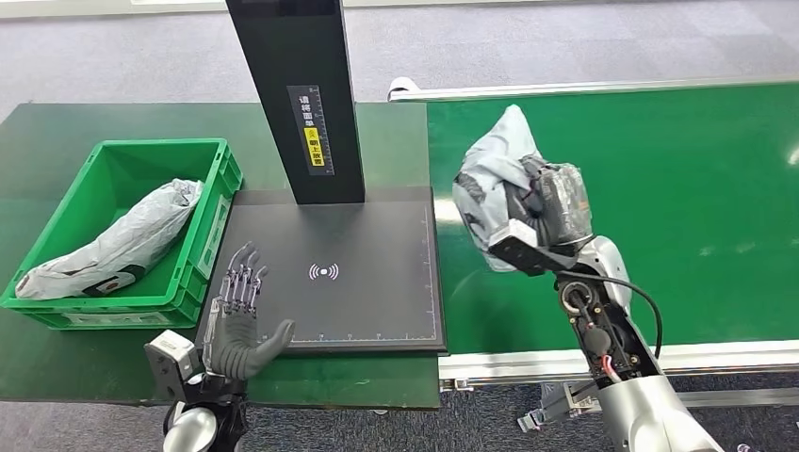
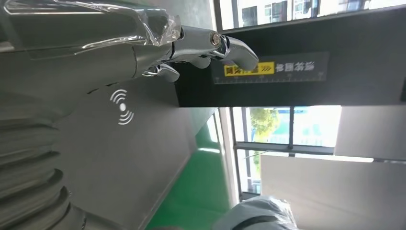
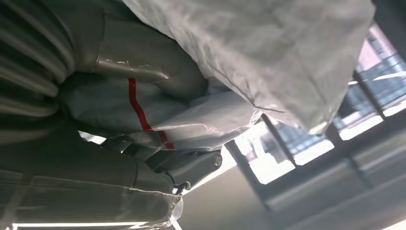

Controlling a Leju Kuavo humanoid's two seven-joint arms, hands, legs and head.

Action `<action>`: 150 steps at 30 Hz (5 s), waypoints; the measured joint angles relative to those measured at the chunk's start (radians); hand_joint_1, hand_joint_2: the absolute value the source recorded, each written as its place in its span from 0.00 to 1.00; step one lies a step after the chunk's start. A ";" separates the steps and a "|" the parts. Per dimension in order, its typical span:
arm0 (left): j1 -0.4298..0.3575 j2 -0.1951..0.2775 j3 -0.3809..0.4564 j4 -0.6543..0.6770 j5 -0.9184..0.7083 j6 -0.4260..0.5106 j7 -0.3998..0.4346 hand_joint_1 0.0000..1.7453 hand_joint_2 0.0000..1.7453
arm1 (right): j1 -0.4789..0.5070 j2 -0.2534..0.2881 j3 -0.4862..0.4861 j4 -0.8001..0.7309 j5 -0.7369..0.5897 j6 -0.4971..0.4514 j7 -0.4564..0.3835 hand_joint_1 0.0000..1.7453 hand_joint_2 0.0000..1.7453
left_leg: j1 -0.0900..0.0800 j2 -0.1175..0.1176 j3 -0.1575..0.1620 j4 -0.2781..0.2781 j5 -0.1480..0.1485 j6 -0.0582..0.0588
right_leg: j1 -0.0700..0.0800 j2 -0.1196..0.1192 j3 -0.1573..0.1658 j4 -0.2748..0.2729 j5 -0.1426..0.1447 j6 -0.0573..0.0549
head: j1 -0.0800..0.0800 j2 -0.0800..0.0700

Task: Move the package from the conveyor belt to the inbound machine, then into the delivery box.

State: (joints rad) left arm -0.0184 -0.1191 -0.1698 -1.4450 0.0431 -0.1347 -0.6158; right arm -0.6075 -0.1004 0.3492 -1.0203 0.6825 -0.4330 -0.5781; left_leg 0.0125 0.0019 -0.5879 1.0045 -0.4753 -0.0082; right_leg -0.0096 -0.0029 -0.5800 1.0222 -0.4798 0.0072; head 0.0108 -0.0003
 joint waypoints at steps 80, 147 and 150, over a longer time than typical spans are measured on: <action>-0.307 -0.088 -0.280 0.466 -1.009 0.154 0.464 0.00 1.00 | 0.454 0.190 -0.328 -0.189 -0.708 0.555 0.078 0.00 1.00 | 0.000 -0.001 0.002 0.000 0.000 0.000 | 0.000 -0.001 0.003 -0.001 0.000 0.000 | 0.000 0.000; -0.277 0.017 -0.012 -0.046 -0.907 0.796 -0.054 1.00 1.00 | 0.452 0.142 -0.297 -0.155 -0.677 0.587 0.033 0.00 1.00 | 0.000 0.000 0.002 0.000 0.000 0.002 | 0.000 -0.001 0.003 -0.001 -0.001 0.001 | 0.000 0.000; -0.333 0.027 0.048 -0.041 -1.045 0.796 0.008 1.00 1.00 | 0.450 0.139 -0.289 -0.147 -0.680 0.577 0.033 0.00 1.00 | 0.000 -0.001 0.001 0.000 0.000 0.002 | 0.000 -0.001 0.002 -0.001 -0.001 0.001 | 0.000 0.000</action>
State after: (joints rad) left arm -0.3511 -0.0925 -0.1214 -1.4865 -1.0023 0.6611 -0.6081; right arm -0.1577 0.0382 0.0600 -1.1669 0.0026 0.1444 -0.5451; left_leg 0.0123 0.0014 -0.5865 1.0042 -0.4754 -0.0066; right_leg -0.0099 -0.0040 -0.5779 1.0214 -0.4803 0.0084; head 0.0112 -0.0003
